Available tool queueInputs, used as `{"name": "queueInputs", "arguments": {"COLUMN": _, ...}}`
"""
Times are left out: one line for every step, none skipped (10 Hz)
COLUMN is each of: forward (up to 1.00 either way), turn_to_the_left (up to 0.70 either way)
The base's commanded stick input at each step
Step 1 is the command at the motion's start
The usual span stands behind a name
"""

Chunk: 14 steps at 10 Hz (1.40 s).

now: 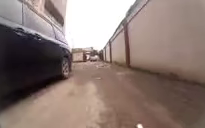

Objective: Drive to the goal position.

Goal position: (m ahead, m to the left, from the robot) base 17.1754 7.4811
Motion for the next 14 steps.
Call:
{"name": "queueInputs", "arguments": {"forward": 0.70, "turn_to_the_left": 0.00}}
{"name": "queueInputs", "arguments": {"forward": 0.70, "turn_to_the_left": 0.00}}
{"name": "queueInputs", "arguments": {"forward": 0.70, "turn_to_the_left": 0.00}}
{"name": "queueInputs", "arguments": {"forward": 0.70, "turn_to_the_left": 0.00}}
{"name": "queueInputs", "arguments": {"forward": 0.70, "turn_to_the_left": 0.00}}
{"name": "queueInputs", "arguments": {"forward": 0.70, "turn_to_the_left": 0.00}}
{"name": "queueInputs", "arguments": {"forward": 0.70, "turn_to_the_left": 0.00}}
{"name": "queueInputs", "arguments": {"forward": 0.70, "turn_to_the_left": 0.00}}
{"name": "queueInputs", "arguments": {"forward": 0.70, "turn_to_the_left": 0.00}}
{"name": "queueInputs", "arguments": {"forward": 0.70, "turn_to_the_left": 0.00}}
{"name": "queueInputs", "arguments": {"forward": 0.70, "turn_to_the_left": 0.00}}
{"name": "queueInputs", "arguments": {"forward": 0.70, "turn_to_the_left": 0.00}}
{"name": "queueInputs", "arguments": {"forward": 0.70, "turn_to_the_left": 0.00}}
{"name": "queueInputs", "arguments": {"forward": 0.70, "turn_to_the_left": 0.00}}
